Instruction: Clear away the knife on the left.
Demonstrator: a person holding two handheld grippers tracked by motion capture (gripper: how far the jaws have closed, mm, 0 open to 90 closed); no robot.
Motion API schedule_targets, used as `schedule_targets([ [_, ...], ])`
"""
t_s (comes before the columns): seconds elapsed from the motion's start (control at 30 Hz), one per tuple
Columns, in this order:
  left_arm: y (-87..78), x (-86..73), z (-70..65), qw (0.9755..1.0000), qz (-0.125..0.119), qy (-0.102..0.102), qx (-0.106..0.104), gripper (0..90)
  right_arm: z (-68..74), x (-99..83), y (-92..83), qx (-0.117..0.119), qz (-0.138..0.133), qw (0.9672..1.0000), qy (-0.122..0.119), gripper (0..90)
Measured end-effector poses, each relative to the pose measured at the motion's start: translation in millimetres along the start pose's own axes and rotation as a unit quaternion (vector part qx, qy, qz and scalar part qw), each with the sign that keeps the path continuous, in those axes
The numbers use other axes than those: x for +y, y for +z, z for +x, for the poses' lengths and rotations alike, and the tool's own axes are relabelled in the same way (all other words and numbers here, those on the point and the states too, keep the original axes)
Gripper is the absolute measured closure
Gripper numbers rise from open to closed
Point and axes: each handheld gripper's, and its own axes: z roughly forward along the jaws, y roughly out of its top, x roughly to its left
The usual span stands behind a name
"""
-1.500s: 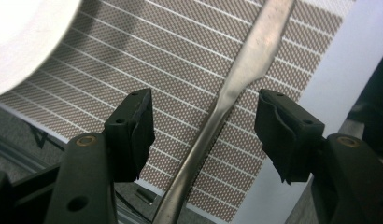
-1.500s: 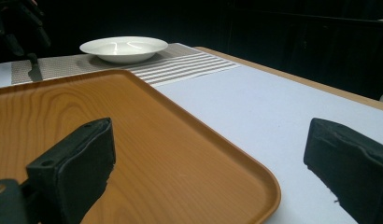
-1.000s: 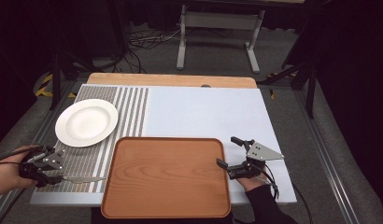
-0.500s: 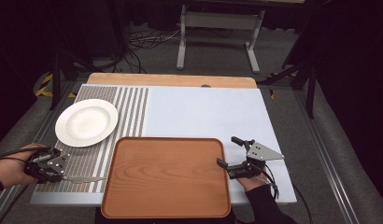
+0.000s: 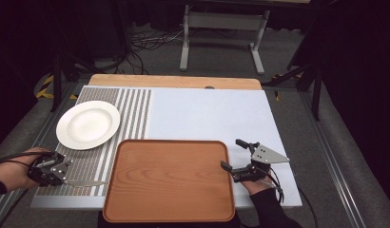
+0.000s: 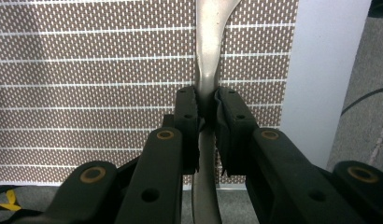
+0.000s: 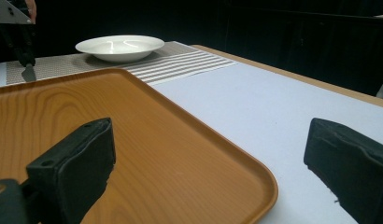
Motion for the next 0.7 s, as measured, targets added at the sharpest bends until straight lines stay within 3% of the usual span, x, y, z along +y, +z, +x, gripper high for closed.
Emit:
schedule_targets([
  [0.43, -0.4, -1.0, 0.5, 1.0, -0.003, -0.009, 0.003, 79.9, 0.0, -0.1, 0.4, 0.001, 0.001, 1.0, 0.0, 3.0],
  [0.7, -9.4, -4.0, 0.5, 0.999, -0.023, -0.036, 0.009, 80.0, -0.1, -0.2, 0.8, 0.0, 0.002, 1.0, 0.0, 3.0],
])
